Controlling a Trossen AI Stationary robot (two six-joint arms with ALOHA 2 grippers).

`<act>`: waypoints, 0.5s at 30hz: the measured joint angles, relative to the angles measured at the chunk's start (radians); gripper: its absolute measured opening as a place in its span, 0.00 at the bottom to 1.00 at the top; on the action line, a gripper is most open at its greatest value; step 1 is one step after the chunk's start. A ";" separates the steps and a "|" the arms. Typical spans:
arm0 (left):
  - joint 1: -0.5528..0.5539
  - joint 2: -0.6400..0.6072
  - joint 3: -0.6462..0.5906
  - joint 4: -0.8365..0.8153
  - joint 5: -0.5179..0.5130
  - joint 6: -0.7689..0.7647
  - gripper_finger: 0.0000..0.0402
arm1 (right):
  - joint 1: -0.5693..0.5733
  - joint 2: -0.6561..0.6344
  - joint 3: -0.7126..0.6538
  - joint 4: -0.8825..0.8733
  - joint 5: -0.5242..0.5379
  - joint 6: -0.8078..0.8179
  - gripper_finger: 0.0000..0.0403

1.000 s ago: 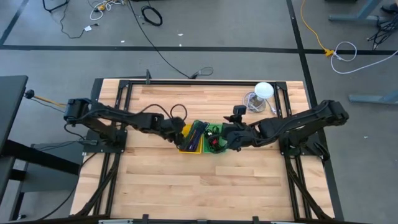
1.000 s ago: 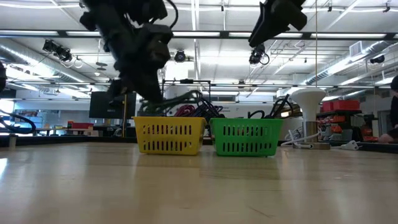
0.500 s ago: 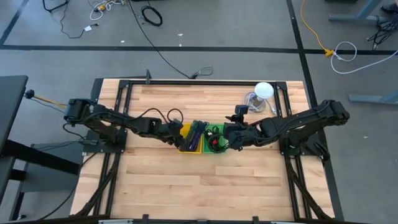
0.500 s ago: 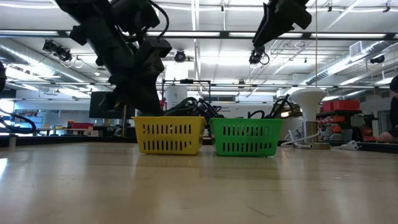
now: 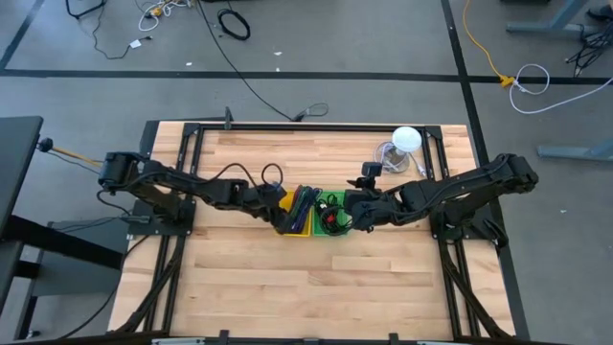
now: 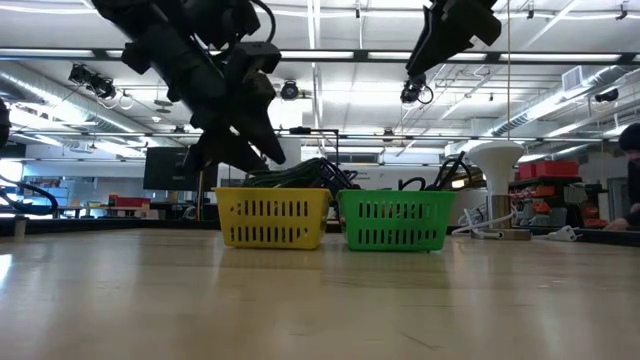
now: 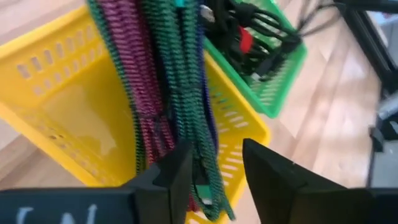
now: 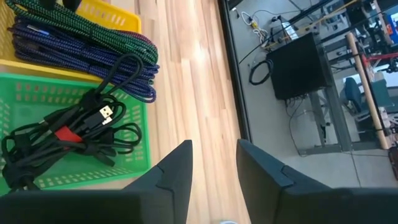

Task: Pick & Place USB Port
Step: Return to Home Position

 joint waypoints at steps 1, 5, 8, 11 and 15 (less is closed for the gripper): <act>0.003 -0.006 0.000 -0.001 0.014 0.014 0.38 | 0.000 0.000 0.000 -0.004 -0.001 0.002 0.31; 0.034 -0.047 0.000 -0.004 0.097 0.072 0.40 | 0.000 0.000 0.000 -0.009 -0.041 0.014 0.31; 0.065 -0.102 0.000 -0.015 0.162 0.134 0.40 | 0.000 0.000 0.000 -0.019 -0.072 0.040 0.31; 0.095 -0.175 0.000 -0.068 0.193 0.231 0.40 | 0.000 -0.001 0.000 -0.031 -0.096 0.072 0.31; 0.120 -0.303 0.000 -0.172 0.114 0.363 0.40 | 0.000 -0.049 -0.039 -0.005 -0.107 0.085 0.30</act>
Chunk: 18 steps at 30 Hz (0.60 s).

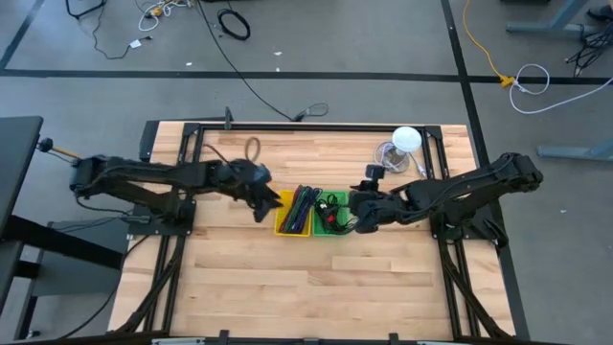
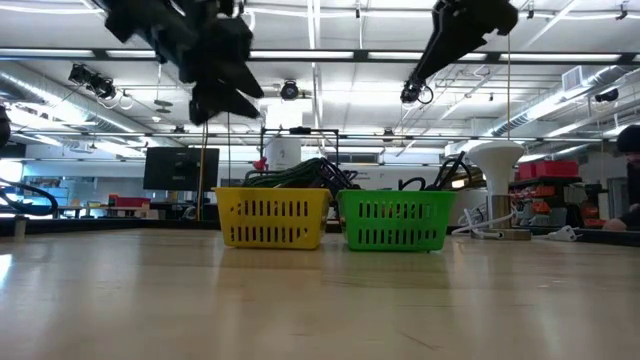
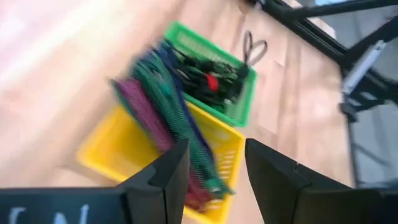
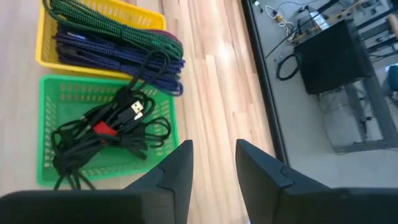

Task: Pick & Place USB Port
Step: Return to Home Position

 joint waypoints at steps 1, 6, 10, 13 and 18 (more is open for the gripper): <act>0.003 -0.035 0.000 -0.028 -0.024 0.030 0.40 | 0.000 -0.023 -0.018 0.002 -0.006 0.010 0.30; -0.015 -0.201 0.000 -0.108 -0.094 0.161 0.40 | 0.000 -0.226 -0.178 0.115 -0.070 0.070 0.24; -0.055 -0.319 -0.002 -0.201 -0.116 0.288 0.40 | 0.001 -0.430 -0.344 0.273 -0.176 0.092 0.19; -0.089 -0.418 -0.020 -0.192 -0.177 0.341 0.40 | 0.001 -0.590 -0.474 0.412 -0.216 0.093 0.15; -0.130 -0.620 -0.106 -0.182 -0.287 0.427 0.40 | 0.001 -0.803 -0.659 0.650 -0.320 0.060 0.10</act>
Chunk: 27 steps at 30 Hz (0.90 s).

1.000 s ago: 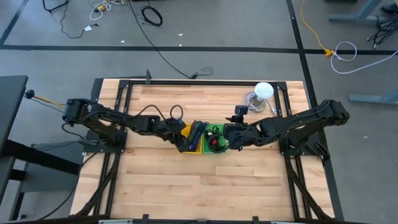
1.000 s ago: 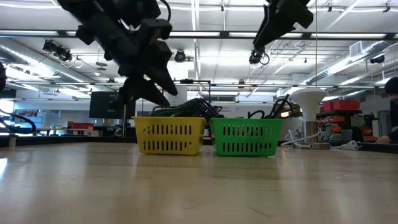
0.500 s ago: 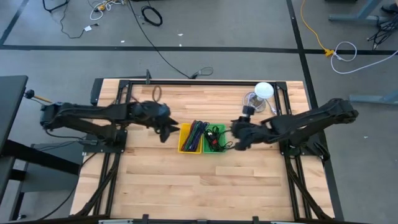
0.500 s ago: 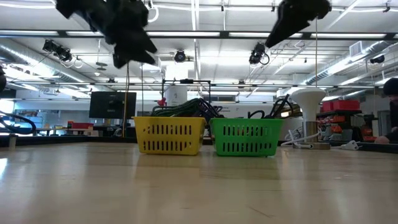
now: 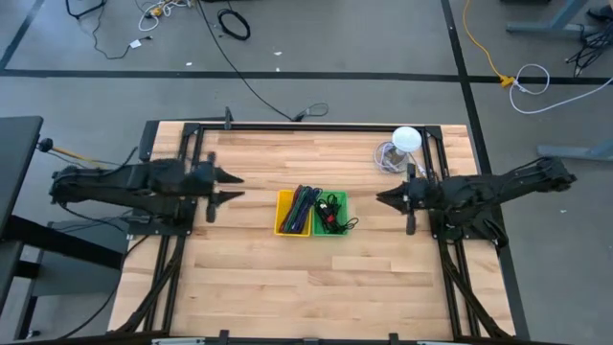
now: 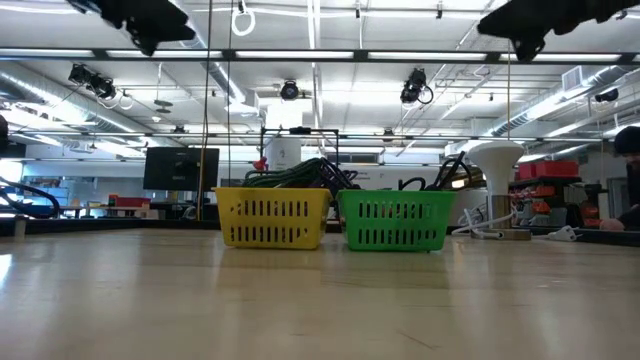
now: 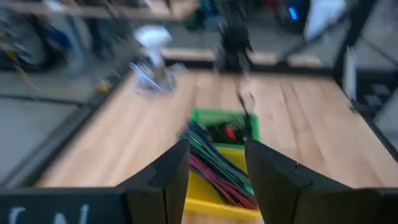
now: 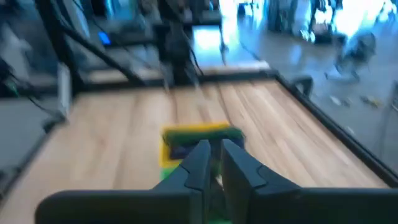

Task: Pick & Place USB Port
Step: Return to Home Position

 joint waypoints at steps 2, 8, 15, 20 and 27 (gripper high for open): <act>-0.005 -0.092 -0.047 0.032 -0.044 0.002 0.40 | 0.000 -0.081 -0.061 0.066 0.000 -0.015 0.08; -0.006 -0.335 -0.176 0.088 -0.021 0.024 0.40 | -0.001 -0.262 -0.189 0.173 -0.014 -0.020 0.06; -0.006 -0.527 -0.300 0.123 -0.060 0.046 0.40 | -0.001 -0.345 -0.334 0.258 -0.017 0.025 0.06; -0.006 -0.564 -0.368 0.117 -0.172 0.032 0.40 | -0.001 -0.357 -0.430 0.390 0.064 0.018 0.06; -0.006 -0.565 -0.431 0.134 -0.245 0.046 0.40 | -0.031 -0.357 -0.526 0.509 0.140 -0.064 0.06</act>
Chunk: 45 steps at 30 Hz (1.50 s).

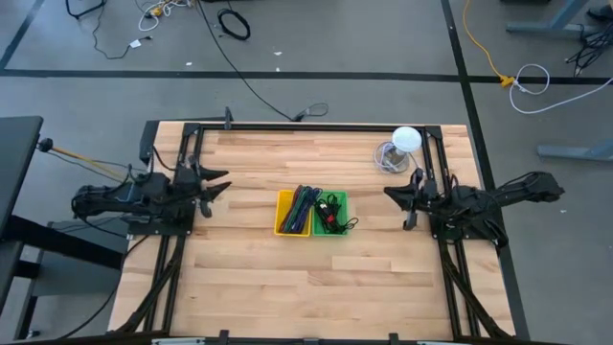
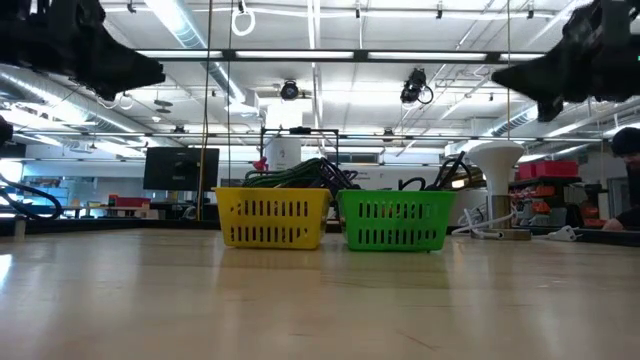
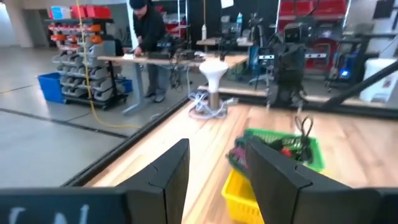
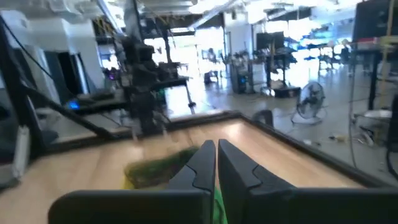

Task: Pick & Place USB Port
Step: Return to Home Position

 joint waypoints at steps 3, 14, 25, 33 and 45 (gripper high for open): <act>0.000 0.000 -0.032 -0.004 -0.033 0.007 0.40 | -0.032 0.002 -0.010 -0.093 -0.001 0.049 0.05; 0.000 0.000 -0.127 0.056 -0.035 -0.032 0.40 | -0.271 0.000 -0.009 -0.065 -0.191 -0.045 0.01; -0.011 0.000 -0.067 0.222 0.059 0.109 0.40 | -0.329 -0.075 0.189 -0.259 -0.453 -0.016 0.01; -0.015 0.000 -0.067 0.212 0.084 0.103 0.40 | -0.235 -0.219 0.127 -0.345 -0.344 0.002 0.01; -0.015 0.000 -0.067 0.188 0.110 0.096 0.40 | -0.130 -0.238 -0.010 -0.270 -0.238 0.031 0.00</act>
